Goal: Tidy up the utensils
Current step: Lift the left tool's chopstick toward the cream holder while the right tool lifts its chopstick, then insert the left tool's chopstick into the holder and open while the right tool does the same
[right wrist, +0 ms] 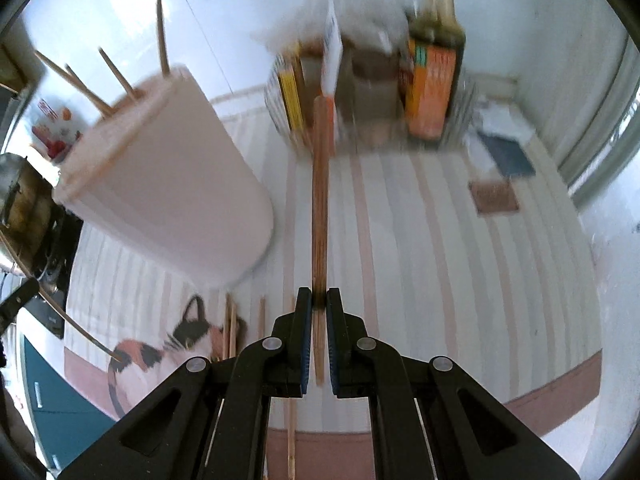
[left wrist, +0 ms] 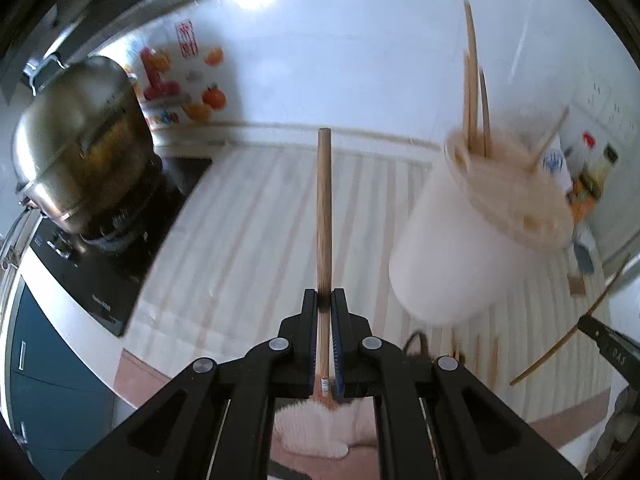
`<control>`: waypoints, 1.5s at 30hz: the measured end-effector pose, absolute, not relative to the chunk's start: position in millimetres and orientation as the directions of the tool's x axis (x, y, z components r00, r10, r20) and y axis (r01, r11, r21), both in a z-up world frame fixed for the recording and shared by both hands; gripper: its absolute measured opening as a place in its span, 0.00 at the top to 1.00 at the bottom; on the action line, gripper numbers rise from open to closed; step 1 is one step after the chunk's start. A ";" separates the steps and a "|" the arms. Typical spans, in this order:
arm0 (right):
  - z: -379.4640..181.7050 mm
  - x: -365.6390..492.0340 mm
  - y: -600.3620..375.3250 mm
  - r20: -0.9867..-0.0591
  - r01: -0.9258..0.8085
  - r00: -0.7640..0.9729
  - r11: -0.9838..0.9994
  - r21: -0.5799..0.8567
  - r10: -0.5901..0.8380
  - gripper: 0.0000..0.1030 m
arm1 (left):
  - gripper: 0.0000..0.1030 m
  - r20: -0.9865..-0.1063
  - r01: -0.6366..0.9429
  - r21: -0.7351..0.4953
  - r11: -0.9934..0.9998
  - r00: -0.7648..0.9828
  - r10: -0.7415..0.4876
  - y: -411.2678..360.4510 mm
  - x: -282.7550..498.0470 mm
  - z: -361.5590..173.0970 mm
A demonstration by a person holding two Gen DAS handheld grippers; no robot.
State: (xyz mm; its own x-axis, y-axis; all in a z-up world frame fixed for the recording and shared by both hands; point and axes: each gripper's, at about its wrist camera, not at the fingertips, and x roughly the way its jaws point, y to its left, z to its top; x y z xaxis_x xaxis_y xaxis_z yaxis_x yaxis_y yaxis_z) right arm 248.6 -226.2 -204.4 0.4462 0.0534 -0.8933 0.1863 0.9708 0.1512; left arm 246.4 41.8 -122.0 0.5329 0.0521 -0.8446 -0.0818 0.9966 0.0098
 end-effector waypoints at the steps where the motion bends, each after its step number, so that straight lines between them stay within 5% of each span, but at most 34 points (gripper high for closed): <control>1: -198.6 250.9 -226.3 -0.885 0.186 0.463 0.971 0.153 0.051 0.93 | 0.96 -0.837 -0.089 0.004 0.996 0.545 0.052 45.7 248.5 -116.5; 22: -30.2 294.2 -233.3 -0.677 0.065 0.670 0.884 0.463 0.305 0.93 | 0.96 -0.596 0.012 -0.341 0.940 0.770 -0.227 52.8 261.8 72.4; 29: -15.2 331.8 -218.6 -0.657 0.060 0.708 0.906 0.419 0.257 0.93 | 0.96 -0.612 0.067 -0.352 0.934 0.739 -0.283 19.7 312.0 50.4; 45: -56.5 392.0 -195.5 -0.735 0.098 0.647 0.934 0.344 0.203 0.93 | 0.95 -0.712 0.021 -0.260 0.965 0.671 -0.207 0.0 384.4 -11.4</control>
State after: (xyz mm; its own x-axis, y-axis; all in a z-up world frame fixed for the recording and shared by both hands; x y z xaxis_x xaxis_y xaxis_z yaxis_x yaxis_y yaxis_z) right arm 392.0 -195.5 -56.5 0.6466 0.2028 -0.7354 0.0983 0.9338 0.3439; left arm 384.4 0.0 -11.4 0.6706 -0.2067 -0.7124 0.0213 0.9654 -0.2600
